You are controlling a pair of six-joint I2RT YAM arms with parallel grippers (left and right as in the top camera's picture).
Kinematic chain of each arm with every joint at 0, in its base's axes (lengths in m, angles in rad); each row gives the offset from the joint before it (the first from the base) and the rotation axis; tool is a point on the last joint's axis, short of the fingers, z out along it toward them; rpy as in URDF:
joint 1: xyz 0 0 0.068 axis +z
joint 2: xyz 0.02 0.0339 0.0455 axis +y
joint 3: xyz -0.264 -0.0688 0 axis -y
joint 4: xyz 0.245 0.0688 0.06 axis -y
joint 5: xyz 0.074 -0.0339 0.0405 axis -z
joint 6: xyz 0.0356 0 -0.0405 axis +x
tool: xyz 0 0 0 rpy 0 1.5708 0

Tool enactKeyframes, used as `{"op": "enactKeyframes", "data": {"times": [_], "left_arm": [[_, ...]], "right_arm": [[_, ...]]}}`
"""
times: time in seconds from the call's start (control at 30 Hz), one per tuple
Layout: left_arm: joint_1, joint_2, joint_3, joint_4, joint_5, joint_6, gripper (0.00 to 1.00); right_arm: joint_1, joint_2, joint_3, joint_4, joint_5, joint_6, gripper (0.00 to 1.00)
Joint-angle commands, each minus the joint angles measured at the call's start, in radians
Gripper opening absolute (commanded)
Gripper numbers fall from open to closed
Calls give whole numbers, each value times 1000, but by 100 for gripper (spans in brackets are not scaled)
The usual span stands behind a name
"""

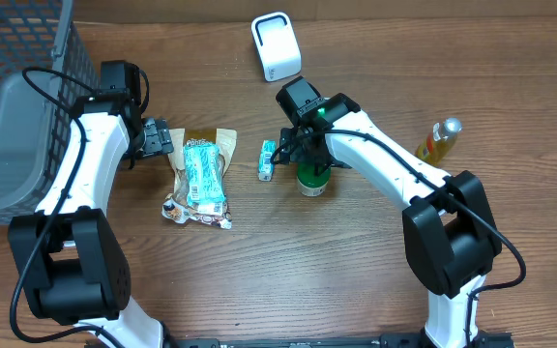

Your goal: Scan the item barcode

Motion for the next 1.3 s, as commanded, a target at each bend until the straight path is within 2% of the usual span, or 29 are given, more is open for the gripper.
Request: {"op": "enactKeyframes", "data": {"times": [0.0, 1.27], "left_arm": [[-4, -1, 5, 2, -13, 4, 100], [-4, -1, 5, 2, -13, 4, 100]], "right_arm": [[0, 0, 12, 5, 19, 2, 100], [0, 0, 12, 5, 51, 2, 100]]}}
